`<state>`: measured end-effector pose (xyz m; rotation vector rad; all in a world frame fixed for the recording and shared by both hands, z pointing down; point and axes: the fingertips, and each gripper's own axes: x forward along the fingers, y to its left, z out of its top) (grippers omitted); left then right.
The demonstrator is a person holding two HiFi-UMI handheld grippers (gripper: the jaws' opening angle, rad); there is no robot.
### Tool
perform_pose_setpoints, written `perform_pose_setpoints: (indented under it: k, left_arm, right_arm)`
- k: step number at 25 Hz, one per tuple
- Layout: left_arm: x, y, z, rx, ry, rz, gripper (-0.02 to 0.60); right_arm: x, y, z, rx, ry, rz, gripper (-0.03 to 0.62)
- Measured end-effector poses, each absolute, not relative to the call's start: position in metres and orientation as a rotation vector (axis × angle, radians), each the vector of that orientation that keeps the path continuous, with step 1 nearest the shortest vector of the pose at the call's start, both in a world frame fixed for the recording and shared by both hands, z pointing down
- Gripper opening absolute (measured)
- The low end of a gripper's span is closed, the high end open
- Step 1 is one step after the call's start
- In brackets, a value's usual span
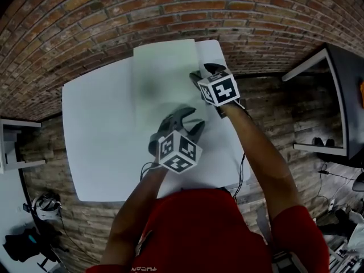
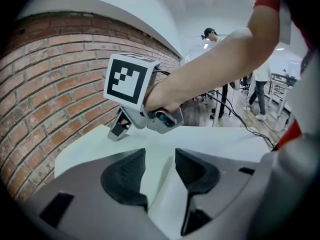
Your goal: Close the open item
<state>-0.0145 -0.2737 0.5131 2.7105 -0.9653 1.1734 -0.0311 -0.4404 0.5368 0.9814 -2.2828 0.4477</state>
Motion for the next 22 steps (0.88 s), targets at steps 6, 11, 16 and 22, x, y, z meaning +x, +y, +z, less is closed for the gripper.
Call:
perform_pose_setpoints:
  k: [6, 11, 16, 22]
  left_arm:
    - [-0.020, -0.274, 0.500, 2.709, -1.051, 1.066, 0.179]
    - [-0.037, -0.280, 0.483, 2.693, -1.165, 0.939, 0.164]
    - [-0.058, -0.285, 0.471, 2.648, -1.247, 0.837, 0.156]
    - [-0.081, -0.293, 0.456, 2.623, -1.338, 0.743, 0.148]
  right_arm:
    - [-0.033, -0.439, 0.535, 0.994, -2.282, 0.394, 0.233]
    - [-0.031, -0.438, 0.534, 1.017, -2.281, 0.348, 0.233]
    - [-0.032, -0.438, 0.529, 1.026, -2.282, 0.276, 0.233]
    - [-0.038, -0.433, 0.506, 1.017, -2.335, 0.143, 0.233]
